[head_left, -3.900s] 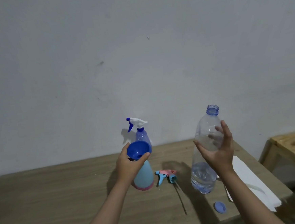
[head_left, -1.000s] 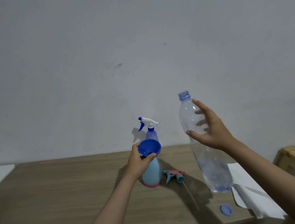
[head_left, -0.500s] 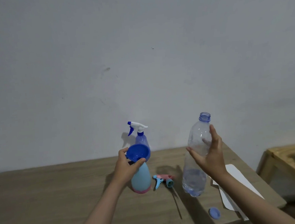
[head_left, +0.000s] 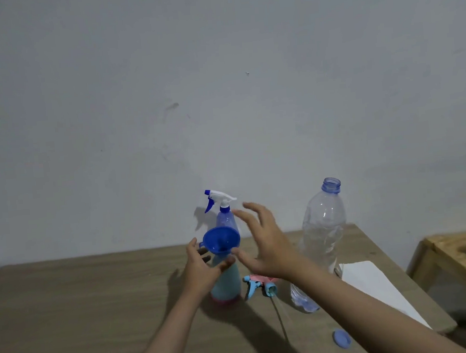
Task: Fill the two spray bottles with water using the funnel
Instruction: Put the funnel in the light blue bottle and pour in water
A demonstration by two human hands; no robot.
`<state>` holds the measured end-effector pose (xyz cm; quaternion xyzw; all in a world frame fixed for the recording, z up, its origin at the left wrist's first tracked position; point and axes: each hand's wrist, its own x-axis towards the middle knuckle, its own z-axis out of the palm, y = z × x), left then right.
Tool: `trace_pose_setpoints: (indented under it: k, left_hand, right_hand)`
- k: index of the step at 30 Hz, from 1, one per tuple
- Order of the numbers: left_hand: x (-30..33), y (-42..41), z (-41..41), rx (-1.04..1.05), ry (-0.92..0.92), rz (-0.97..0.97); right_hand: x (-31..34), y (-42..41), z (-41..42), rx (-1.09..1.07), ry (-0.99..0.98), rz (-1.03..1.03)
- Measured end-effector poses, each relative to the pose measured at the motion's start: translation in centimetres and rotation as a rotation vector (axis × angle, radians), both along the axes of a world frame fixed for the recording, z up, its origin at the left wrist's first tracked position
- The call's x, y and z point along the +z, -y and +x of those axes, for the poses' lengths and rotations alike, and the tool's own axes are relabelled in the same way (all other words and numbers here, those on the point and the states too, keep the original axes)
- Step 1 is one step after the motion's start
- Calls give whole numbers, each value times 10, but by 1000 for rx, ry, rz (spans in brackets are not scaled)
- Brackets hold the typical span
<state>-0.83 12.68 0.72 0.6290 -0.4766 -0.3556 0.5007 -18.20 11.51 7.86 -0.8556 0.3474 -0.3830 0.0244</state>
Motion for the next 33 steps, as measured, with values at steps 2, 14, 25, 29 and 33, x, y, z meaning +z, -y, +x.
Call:
trace_pose_setpoints:
  k: [2,14,25,29,33]
  left_hand:
    - [-6,-3,-3,32,23,59]
    - [-30,-5,-9,90,269,127]
    - [-42,-2,-5,124,374,103]
    - [-51,1,1,135,429,104]
    - [-53,2,1,136,382,93]
  right_hand:
    - [3,13,21,-3,-69,232]
    - [12,73,63,36,-477,699]
    - [37,57,42,38,-417,550]
    - [31,42,15,53,-66,637]
    - [-8,18,-3,18,419,756]
